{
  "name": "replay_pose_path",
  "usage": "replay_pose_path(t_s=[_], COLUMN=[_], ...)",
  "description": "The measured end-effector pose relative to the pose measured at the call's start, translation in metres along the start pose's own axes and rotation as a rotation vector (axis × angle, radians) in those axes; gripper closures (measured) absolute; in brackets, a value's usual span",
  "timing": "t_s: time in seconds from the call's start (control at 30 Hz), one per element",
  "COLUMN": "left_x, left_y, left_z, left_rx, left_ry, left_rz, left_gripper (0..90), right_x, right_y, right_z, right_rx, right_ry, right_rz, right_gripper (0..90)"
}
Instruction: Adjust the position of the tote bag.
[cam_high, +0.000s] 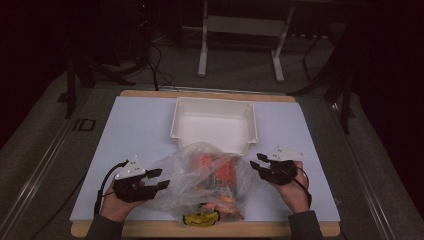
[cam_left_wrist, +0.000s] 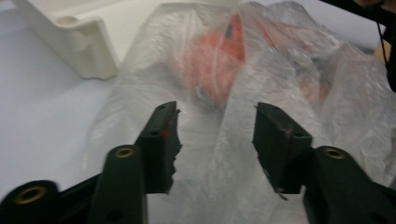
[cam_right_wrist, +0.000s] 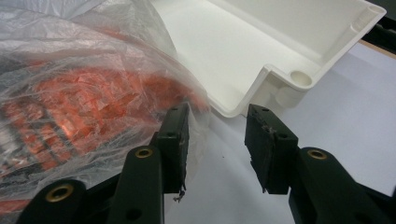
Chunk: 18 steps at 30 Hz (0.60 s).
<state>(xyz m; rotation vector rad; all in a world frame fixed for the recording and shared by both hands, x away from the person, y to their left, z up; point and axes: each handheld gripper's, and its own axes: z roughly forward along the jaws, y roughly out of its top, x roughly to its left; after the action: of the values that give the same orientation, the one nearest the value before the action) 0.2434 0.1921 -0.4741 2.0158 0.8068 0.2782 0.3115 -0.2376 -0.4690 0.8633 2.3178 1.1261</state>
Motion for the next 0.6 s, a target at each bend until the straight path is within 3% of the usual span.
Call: replay_pose_path(t_s=[0.07,0.2,0.3,0.47,0.6], left_x=[-0.001,-0.001,-0.001,-0.004,-0.005], left_y=[0.000,0.000,0.001,0.001,0.003], left_z=[0.004,0.010,0.013,0.016,0.015], left_rx=[0.023,0.052,0.067,0.096,0.073], left_ry=[-0.018,-0.050,-0.061,-0.064,-0.071], left_rz=[0.000,-0.007,0.000,0.024,0.026], left_gripper=[37.5,34.2,36.8,71.8,85.9], right_x=[0.001,0.002,0.003,0.005,0.007], right_y=[0.001,0.002,0.003,0.005,0.007], right_z=[0.000,0.000,0.000,-0.001,-0.003], right_rx=[0.006,0.007,0.007,0.003,0.000], right_ry=[-0.003,-0.004,-0.002,0.004,0.007], right_rz=[-0.007,-0.018,-0.022,-0.032,-0.043], right_gripper=[58.5,57.9,57.4,56.9,56.5])
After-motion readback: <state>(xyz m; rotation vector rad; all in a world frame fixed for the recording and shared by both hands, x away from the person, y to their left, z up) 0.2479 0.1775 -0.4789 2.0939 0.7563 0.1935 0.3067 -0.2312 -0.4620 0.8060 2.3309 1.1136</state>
